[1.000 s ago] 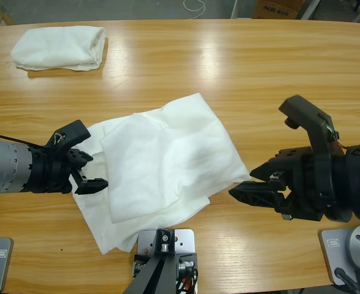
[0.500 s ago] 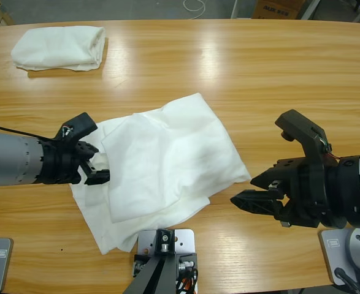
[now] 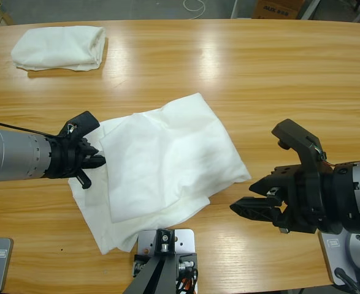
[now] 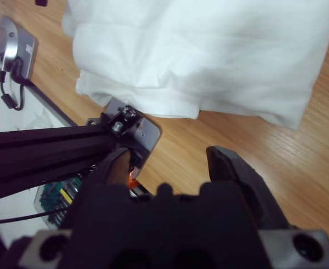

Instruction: Fold clothes

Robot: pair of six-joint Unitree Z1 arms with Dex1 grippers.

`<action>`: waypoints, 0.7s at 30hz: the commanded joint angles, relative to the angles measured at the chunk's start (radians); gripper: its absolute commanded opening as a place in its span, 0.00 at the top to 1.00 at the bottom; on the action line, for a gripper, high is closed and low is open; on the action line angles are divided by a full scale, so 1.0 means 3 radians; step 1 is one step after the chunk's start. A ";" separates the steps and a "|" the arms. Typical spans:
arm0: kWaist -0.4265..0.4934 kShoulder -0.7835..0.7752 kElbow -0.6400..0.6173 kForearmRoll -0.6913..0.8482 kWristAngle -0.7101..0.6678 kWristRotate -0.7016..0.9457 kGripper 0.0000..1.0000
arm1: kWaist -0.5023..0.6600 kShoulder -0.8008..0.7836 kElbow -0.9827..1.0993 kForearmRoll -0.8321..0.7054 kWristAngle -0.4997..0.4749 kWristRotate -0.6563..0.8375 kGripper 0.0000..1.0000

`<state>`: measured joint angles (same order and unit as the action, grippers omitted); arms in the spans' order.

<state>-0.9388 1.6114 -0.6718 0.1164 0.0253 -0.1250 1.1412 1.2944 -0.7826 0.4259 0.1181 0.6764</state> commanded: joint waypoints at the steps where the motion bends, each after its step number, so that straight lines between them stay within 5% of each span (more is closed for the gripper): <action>1: 0.0426 -0.0143 0.0214 -0.0015 0.0115 -0.0660 1.00 | 0.0020 0.0032 0.0119 -0.0039 0.0077 0.0040 0.43; 7: 0.0964 -0.0413 0.0665 -0.0022 0.0118 -0.1616 1.00 | 0.0021 0.0056 0.0141 -0.0079 0.0084 0.0040 0.43; 14: 0.1055 -0.0432 0.0828 -0.0422 0.0120 -0.2321 1.00 | 0.0021 0.0096 0.0150 -0.0121 0.0107 0.0036 0.42; 19: 0.1058 -0.0708 0.0788 -0.0693 -0.0018 -0.2326 1.00 | 0.0019 0.0129 0.0147 -0.0179 0.0105 0.0025 0.42; 20: 0.1058 -0.0788 0.0785 -0.0661 -0.0010 -0.2293 0.97 | 0.0020 0.0150 0.0140 -0.0187 0.0102 0.0022 0.42; 21: 0.1054 -0.0890 0.0751 -0.0548 0.0020 -0.2169 0.69 | 0.0021 0.0176 0.0129 -0.0193 0.0102 0.0021 0.42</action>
<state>-0.6306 1.4802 -0.4551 -0.0371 0.0425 -0.8090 1.1412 1.2948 -0.7739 0.3965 0.1353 0.6764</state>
